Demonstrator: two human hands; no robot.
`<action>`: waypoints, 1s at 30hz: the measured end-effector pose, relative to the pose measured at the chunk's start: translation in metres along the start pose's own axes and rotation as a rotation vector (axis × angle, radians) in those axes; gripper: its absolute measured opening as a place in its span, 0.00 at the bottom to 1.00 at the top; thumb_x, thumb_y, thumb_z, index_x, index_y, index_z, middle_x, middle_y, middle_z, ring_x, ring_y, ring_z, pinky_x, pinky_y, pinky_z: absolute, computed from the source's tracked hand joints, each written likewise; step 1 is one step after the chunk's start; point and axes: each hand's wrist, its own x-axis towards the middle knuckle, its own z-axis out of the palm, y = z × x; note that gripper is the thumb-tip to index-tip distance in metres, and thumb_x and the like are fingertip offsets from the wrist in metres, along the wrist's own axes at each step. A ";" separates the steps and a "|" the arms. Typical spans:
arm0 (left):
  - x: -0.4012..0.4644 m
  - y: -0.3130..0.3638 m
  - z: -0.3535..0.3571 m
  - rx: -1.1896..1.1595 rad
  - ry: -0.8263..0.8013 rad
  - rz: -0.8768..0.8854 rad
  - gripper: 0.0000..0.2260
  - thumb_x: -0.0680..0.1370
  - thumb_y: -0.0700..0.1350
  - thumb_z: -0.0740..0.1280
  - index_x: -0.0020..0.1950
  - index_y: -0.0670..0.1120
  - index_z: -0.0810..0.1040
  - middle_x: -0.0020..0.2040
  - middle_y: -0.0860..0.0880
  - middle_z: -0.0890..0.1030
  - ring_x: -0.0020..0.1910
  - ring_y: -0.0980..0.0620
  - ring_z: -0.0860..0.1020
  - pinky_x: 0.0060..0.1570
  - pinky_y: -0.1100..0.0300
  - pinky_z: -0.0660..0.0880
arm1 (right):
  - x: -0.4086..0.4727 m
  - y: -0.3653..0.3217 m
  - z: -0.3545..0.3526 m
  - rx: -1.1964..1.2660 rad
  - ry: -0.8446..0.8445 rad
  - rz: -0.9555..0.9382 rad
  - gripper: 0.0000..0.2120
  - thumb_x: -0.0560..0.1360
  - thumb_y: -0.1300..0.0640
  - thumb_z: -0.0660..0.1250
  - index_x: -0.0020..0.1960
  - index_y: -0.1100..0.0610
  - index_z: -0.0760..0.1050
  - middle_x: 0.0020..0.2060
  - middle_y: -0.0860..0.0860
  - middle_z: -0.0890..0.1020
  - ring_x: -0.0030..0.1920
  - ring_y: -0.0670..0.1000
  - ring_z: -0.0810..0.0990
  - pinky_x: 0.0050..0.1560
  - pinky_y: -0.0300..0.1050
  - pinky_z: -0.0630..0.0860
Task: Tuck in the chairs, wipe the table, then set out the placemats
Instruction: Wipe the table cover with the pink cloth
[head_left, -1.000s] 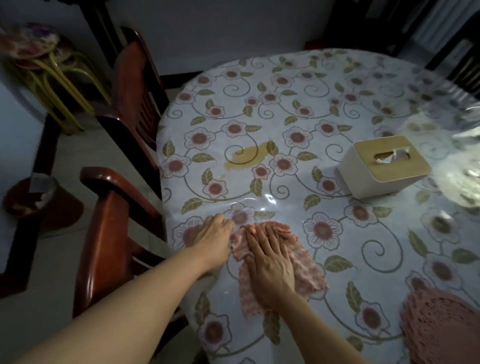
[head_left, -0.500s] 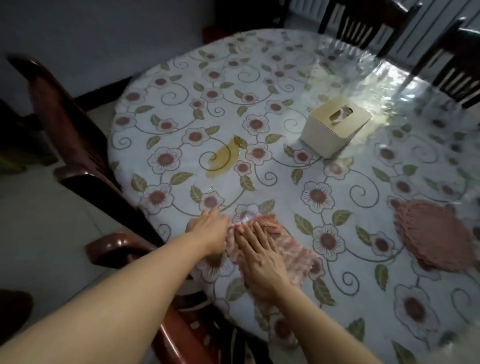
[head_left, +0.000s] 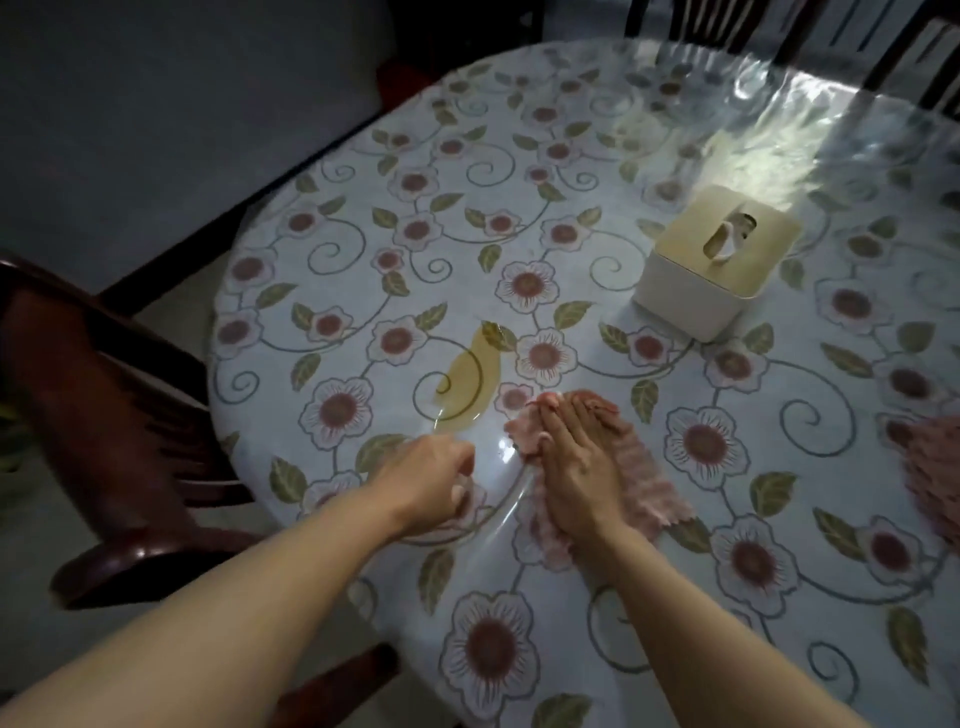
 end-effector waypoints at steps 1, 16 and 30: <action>0.006 -0.009 -0.005 0.006 0.028 -0.009 0.11 0.74 0.47 0.65 0.56 0.50 0.74 0.58 0.50 0.75 0.54 0.47 0.75 0.46 0.58 0.69 | 0.009 0.000 0.000 0.083 0.038 0.045 0.30 0.78 0.42 0.39 0.75 0.52 0.60 0.74 0.47 0.60 0.76 0.46 0.52 0.73 0.36 0.43; 0.127 -0.128 -0.047 0.019 0.143 0.103 0.22 0.76 0.44 0.61 0.70 0.48 0.63 0.76 0.47 0.56 0.73 0.46 0.54 0.71 0.45 0.56 | 0.149 -0.065 0.031 -0.004 -0.024 0.228 0.32 0.73 0.33 0.40 0.75 0.40 0.55 0.77 0.45 0.49 0.76 0.47 0.44 0.74 0.49 0.39; 0.121 -0.143 -0.040 0.009 0.115 0.179 0.24 0.79 0.43 0.57 0.74 0.50 0.57 0.77 0.48 0.50 0.75 0.46 0.50 0.70 0.47 0.56 | 0.084 -0.092 0.066 -0.374 -0.209 0.130 0.25 0.75 0.38 0.36 0.72 0.34 0.44 0.76 0.39 0.45 0.76 0.47 0.36 0.73 0.58 0.35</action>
